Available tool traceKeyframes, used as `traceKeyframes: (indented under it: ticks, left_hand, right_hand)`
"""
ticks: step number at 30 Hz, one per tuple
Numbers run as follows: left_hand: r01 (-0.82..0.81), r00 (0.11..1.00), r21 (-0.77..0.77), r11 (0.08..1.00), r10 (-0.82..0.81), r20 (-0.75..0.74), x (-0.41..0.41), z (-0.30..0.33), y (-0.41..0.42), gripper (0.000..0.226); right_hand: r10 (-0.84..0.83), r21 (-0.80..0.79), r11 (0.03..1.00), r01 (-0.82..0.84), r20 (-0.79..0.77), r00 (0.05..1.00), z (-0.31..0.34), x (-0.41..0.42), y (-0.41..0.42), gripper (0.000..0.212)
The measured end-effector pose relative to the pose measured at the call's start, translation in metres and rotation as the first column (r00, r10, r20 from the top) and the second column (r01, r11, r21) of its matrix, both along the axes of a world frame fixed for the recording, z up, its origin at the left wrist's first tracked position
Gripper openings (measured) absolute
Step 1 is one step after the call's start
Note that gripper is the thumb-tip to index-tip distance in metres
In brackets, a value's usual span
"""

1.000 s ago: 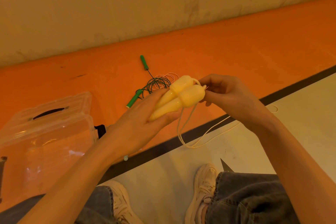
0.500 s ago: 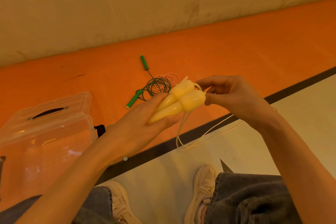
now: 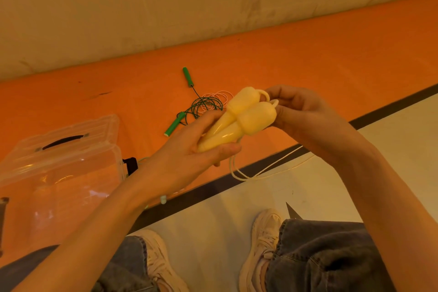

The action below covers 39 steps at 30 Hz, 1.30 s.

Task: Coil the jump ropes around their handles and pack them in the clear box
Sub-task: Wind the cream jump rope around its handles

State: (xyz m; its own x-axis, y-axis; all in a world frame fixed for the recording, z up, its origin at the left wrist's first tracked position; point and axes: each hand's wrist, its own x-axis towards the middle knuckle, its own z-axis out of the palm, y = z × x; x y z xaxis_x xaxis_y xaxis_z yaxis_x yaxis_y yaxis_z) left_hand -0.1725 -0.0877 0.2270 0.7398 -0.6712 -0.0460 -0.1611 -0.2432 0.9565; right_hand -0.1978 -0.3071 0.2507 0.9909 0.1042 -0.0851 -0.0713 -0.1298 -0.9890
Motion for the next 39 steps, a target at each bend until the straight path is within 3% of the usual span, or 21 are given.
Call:
traceKeyframes:
  ticks: [6, 11, 12, 15, 16, 21, 27, 32, 34, 36, 39]
  left_hand:
    - [0.053, 0.987, -0.052, 0.997, -0.060, -0.150, -0.006, -0.002, -0.005, 0.041]
    - [0.082, 0.969, -0.014, 0.996, -0.084, -0.231, -0.004, -0.003, -0.003, 0.041]
    - [0.074, 0.979, 0.036, 0.997, -0.066, -0.193, -0.004, -0.004, -0.002, 0.043]
    - [-0.027, 0.989, 0.318, 0.948, -0.022, 0.147, -0.003, -0.012, -0.001, 0.053]
    - [-0.053, 0.979, 0.363, 0.930, -0.023, 0.201, -0.003, -0.013, -0.001, 0.058]
    - [-0.046, 0.982, 0.342, 0.939, -0.020, 0.189, -0.002, -0.010, -0.001, 0.062]
    - [-0.047, 0.979, 0.354, 0.934, -0.027, 0.202, -0.002, -0.010, 0.002, 0.059]
    - [-0.122, 0.957, 0.368, 0.922, 0.011, 0.291, -0.003, -0.010, 0.001, 0.061]
    - [-0.139, 0.948, 0.386, 0.912, 0.010, 0.317, -0.003, -0.012, 0.001, 0.061]
    - [-0.145, 0.944, 0.392, 0.908, 0.008, 0.330, -0.004, -0.013, 0.000, 0.060]
    - [-0.158, 0.936, 0.400, 0.903, 0.008, 0.351, -0.004, -0.013, -0.002, 0.055]
  right_hand:
    - [0.008, 0.138, 0.990, -0.005, -0.023, 1.000, 0.000, 0.000, 0.004, 0.032]
    - [-0.015, -0.041, 0.999, 0.014, -0.027, 1.000, 0.003, -0.001, 0.001, 0.026]
    - [-0.031, -0.097, 0.995, 0.029, -0.024, 0.999, 0.001, -0.001, 0.001, 0.022]
    - [-0.073, -0.211, 0.975, 0.064, -0.034, 0.997, -0.003, 0.000, 0.004, 0.019]
    - [-0.088, -0.224, 0.972, 0.074, -0.052, 0.995, -0.004, 0.000, 0.005, 0.019]
    - [-0.173, -0.167, 0.975, 0.146, -0.157, 0.972, -0.002, 0.002, 0.002, 0.018]
    - [-0.132, -0.180, 0.978, 0.102, -0.166, 0.977, -0.001, 0.001, 0.003, 0.019]
    - [-0.162, 0.186, 0.958, 0.219, -0.280, 0.946, 0.003, 0.002, 0.002, 0.031]
    - [-0.213, 0.088, 0.964, 0.251, -0.306, 0.928, 0.002, 0.003, 0.000, 0.023]
    - [-0.212, -0.047, 0.977, 0.208, -0.333, 0.919, -0.001, 0.001, -0.001, 0.028]
    - [-0.132, -0.020, 0.991, 0.134, -0.359, 0.924, -0.004, -0.001, 0.003, 0.037]
